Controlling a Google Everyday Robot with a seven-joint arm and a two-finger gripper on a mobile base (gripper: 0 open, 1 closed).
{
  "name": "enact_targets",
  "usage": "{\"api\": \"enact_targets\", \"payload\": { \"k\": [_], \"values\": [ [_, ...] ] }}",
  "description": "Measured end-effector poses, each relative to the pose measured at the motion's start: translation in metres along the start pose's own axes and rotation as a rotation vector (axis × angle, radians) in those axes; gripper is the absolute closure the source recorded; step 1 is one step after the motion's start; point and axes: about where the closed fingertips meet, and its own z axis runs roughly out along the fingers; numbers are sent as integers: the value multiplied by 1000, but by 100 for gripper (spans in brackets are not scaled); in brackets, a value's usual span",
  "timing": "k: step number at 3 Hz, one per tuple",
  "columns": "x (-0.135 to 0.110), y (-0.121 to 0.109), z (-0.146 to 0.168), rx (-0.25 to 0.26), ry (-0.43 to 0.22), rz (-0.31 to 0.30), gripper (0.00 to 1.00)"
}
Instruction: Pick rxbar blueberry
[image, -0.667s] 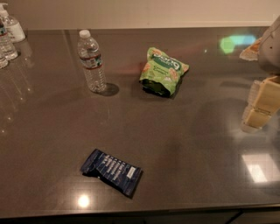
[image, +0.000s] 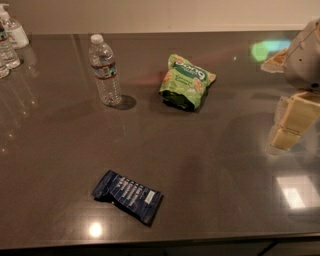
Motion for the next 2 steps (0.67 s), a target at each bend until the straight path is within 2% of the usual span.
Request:
{"api": "enact_targets", "payload": {
  "k": [2],
  "values": [
    [-50,19,50,-109,-151,-138,0]
  ]
}}
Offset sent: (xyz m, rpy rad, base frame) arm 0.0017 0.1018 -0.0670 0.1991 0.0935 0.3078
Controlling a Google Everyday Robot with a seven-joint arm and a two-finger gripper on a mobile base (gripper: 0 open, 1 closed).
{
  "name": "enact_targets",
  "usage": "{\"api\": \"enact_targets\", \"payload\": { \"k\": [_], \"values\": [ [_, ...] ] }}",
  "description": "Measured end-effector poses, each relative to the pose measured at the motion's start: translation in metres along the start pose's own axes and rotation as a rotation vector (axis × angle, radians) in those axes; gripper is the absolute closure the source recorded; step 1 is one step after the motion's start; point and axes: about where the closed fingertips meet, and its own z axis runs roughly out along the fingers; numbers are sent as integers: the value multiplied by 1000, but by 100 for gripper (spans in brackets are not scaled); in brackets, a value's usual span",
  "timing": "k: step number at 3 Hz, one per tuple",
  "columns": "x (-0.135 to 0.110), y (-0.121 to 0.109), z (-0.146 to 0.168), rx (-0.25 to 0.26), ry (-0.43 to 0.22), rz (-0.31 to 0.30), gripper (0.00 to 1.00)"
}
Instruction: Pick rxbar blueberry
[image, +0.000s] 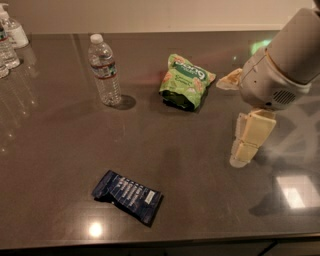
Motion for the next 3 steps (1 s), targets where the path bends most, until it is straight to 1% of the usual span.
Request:
{"api": "enact_targets", "payload": {
  "k": [1,2,3],
  "values": [
    [-28,17,28,-88,-86,-63,0],
    [-55,39,53,-156,-181,-128,0],
    [-80,61,76,-203,-271,-186,0]
  ]
}}
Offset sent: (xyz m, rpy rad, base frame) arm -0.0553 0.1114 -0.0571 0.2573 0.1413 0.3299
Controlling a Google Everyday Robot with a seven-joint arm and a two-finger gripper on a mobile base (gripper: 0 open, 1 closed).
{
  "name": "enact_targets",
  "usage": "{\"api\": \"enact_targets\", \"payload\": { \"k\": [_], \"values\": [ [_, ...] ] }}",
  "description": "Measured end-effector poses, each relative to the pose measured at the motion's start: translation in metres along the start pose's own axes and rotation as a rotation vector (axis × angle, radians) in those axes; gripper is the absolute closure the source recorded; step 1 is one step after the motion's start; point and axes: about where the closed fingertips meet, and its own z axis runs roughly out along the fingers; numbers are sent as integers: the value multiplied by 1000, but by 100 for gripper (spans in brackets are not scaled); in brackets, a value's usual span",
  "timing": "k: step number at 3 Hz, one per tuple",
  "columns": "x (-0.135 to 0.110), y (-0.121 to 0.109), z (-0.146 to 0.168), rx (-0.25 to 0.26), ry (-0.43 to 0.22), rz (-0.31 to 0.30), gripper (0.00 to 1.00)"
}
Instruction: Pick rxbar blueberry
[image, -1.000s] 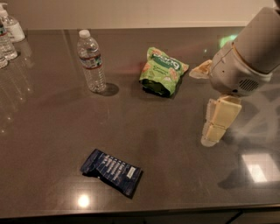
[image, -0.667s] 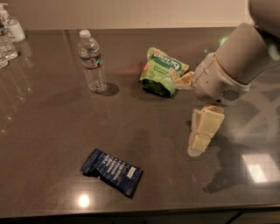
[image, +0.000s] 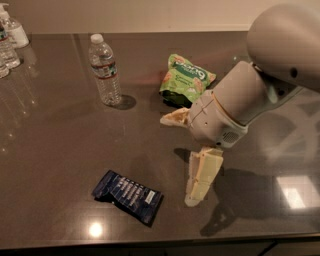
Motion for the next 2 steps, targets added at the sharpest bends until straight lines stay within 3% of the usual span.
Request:
{"api": "enact_targets", "payload": {
  "k": [2],
  "values": [
    [-28,14,56,-64,-75,-98,0]
  ]
}}
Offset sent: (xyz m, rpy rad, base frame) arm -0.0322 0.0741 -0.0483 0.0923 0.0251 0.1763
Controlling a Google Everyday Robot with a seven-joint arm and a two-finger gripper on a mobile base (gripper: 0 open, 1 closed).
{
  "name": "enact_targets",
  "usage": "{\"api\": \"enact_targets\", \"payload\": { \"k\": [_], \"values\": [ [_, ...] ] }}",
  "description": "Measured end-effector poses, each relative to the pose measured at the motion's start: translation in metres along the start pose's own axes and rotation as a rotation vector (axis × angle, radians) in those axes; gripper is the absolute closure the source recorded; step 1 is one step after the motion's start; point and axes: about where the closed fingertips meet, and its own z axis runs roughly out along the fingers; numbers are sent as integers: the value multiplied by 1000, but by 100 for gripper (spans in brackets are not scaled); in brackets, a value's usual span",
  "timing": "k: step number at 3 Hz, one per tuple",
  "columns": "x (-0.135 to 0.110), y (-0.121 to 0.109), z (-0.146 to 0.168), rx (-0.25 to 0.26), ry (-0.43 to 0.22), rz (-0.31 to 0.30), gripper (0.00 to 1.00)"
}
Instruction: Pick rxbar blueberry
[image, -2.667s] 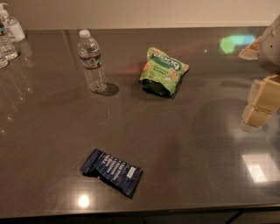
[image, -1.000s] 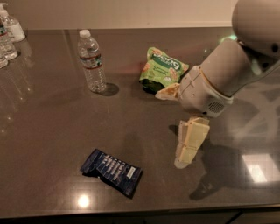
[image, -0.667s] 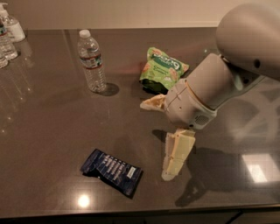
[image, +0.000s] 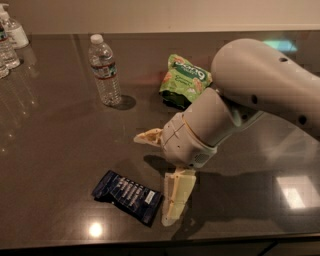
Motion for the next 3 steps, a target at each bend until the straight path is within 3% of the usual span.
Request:
{"api": "enact_targets", "payload": {
  "k": [3],
  "values": [
    [-11,4,33,-40,-43,18,0]
  ]
}}
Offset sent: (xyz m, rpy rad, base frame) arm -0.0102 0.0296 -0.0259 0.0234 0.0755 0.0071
